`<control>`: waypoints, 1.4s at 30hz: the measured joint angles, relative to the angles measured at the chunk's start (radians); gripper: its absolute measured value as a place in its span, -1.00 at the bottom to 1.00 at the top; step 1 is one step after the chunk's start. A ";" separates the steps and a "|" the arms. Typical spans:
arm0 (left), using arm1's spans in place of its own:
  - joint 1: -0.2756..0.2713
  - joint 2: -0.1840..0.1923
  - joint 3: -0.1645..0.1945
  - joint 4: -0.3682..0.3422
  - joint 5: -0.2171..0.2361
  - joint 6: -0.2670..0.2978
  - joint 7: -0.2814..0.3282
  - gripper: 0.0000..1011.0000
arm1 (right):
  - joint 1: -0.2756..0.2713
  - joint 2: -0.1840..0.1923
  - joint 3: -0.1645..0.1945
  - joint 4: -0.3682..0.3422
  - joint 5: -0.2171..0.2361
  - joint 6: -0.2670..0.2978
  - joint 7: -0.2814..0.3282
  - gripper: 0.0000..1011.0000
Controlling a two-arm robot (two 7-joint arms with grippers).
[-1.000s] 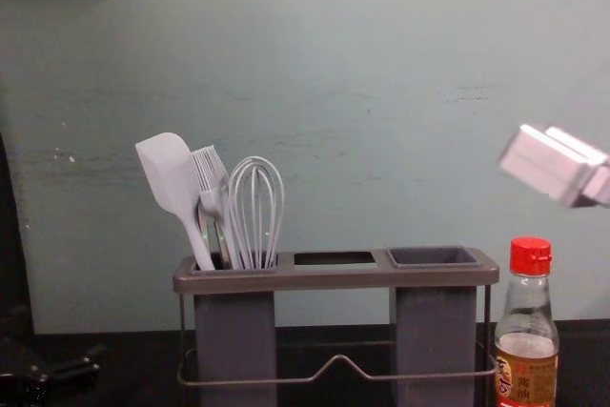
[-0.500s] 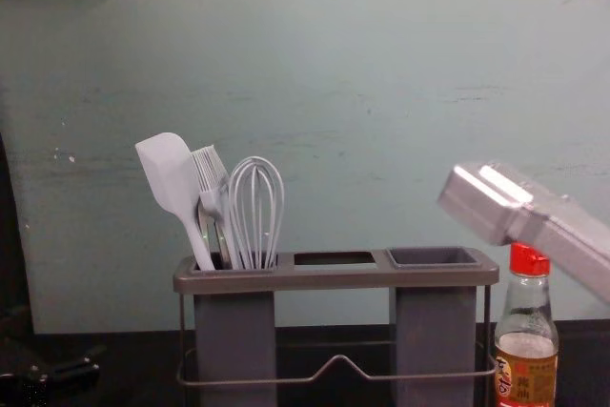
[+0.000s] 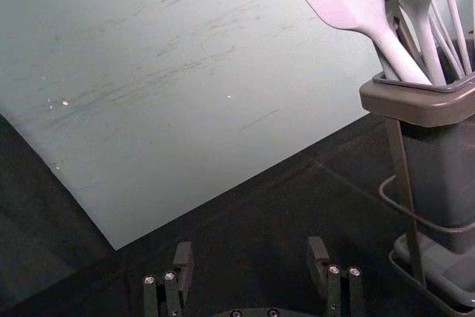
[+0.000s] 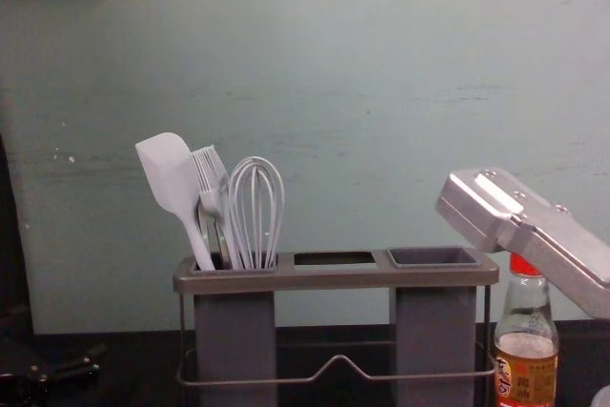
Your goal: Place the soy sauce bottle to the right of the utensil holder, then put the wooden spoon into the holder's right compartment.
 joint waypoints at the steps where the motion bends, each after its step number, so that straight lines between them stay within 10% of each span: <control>1: 0.000 0.000 0.000 0.000 0.000 0.000 0.000 0.99 | 0.000 -0.003 0.003 0.005 -0.001 -0.002 0.001 0.98; 42: 0.000 0.000 0.000 0.000 0.000 0.000 0.000 0.99 | 0.058 -0.063 0.007 0.129 -0.083 -0.007 0.086 0.98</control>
